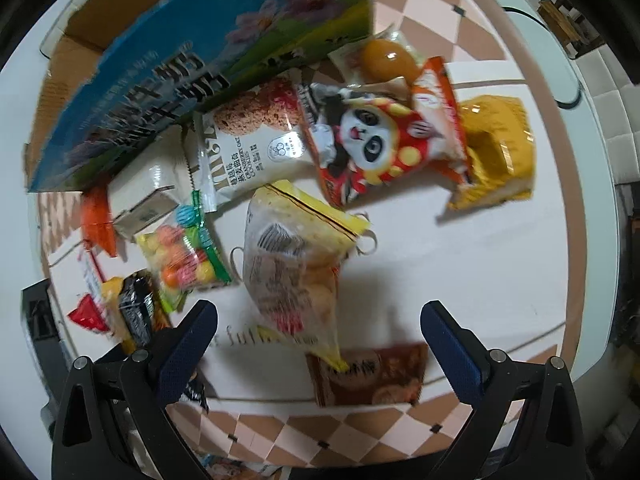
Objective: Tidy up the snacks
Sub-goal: 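Grasp the yellow-and-black bag with the left gripper while the right grasps the clear bread bag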
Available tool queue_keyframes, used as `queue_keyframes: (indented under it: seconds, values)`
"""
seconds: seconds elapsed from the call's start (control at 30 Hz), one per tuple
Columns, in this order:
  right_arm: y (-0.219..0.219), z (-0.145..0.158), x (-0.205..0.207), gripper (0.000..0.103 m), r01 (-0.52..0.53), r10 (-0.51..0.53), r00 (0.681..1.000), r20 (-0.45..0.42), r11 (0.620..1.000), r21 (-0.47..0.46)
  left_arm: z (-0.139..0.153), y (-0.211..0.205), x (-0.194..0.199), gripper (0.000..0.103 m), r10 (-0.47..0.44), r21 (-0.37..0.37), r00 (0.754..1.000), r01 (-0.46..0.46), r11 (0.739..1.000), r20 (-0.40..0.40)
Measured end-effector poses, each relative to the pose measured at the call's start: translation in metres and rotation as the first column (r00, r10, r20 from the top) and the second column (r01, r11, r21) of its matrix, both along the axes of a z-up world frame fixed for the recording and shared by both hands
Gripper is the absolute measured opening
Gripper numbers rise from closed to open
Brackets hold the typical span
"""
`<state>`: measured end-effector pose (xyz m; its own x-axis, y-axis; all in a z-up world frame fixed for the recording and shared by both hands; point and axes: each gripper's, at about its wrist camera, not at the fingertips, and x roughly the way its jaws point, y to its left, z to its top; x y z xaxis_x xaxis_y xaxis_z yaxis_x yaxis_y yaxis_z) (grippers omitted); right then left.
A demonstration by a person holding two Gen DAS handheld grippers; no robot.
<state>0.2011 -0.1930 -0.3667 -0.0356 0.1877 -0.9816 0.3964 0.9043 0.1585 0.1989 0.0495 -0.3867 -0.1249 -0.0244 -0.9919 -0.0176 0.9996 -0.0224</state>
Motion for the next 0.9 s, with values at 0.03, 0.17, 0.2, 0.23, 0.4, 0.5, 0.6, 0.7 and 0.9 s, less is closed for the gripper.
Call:
queue_keyframes:
  seconds: [0.03,0.17,0.2,0.23,0.4,0.5,0.6,0.7,0.9]
  values:
    - [0.003,-0.005,0.003,0.103,-0.005,0.005,1.0,-0.01,1.0,-0.003,-0.005,0.0,0.001,0.103,0.002,-0.003,1.0,-0.002,1.0,-0.004]
    - [0.011,-0.023,0.013,0.101,-0.026,0.025,0.999,-0.048,0.999,-0.021,-0.02,0.004,0.003,0.103,0.008,-0.002,1.0,-0.008,1.0,-0.004]
    - [0.012,-0.027,0.015,0.101,-0.028,0.027,0.998,-0.055,0.999,-0.024,-0.021,0.007,0.004,0.102,0.011,0.001,1.0,-0.011,1.0,0.003]
    - [0.013,-0.03,0.016,0.1,-0.029,0.027,0.998,-0.062,0.999,-0.029,-0.023,0.006,0.005,0.1,0.013,0.002,1.0,-0.013,1.0,0.011]
    - [0.013,-0.043,0.023,0.087,-0.01,0.008,0.997,-0.083,1.0,-0.026,-0.01,0.009,0.0,0.088,0.007,0.007,1.0,-0.007,1.0,0.028]
    - [0.01,-0.049,0.027,0.074,0.006,-0.006,0.996,-0.084,1.0,-0.005,-0.01,0.011,-0.003,0.088,0.007,0.009,0.999,-0.007,1.0,0.031]
    - [0.015,-0.047,0.028,0.06,0.007,-0.006,0.998,-0.07,1.0,0.006,-0.006,0.013,-0.013,0.087,-0.002,0.015,1.0,0.001,1.0,0.03]
    - [0.027,-0.043,0.029,0.056,-0.023,0.021,0.998,-0.059,0.999,-0.032,0.002,0.013,-0.019,0.087,-0.006,0.025,0.999,0.005,1.0,0.035]
    - [0.04,-0.035,0.01,0.053,-0.016,0.016,1.0,-0.026,1.0,-0.023,0.024,0.021,-0.045,0.087,-0.014,0.018,0.998,0.013,1.0,0.061]
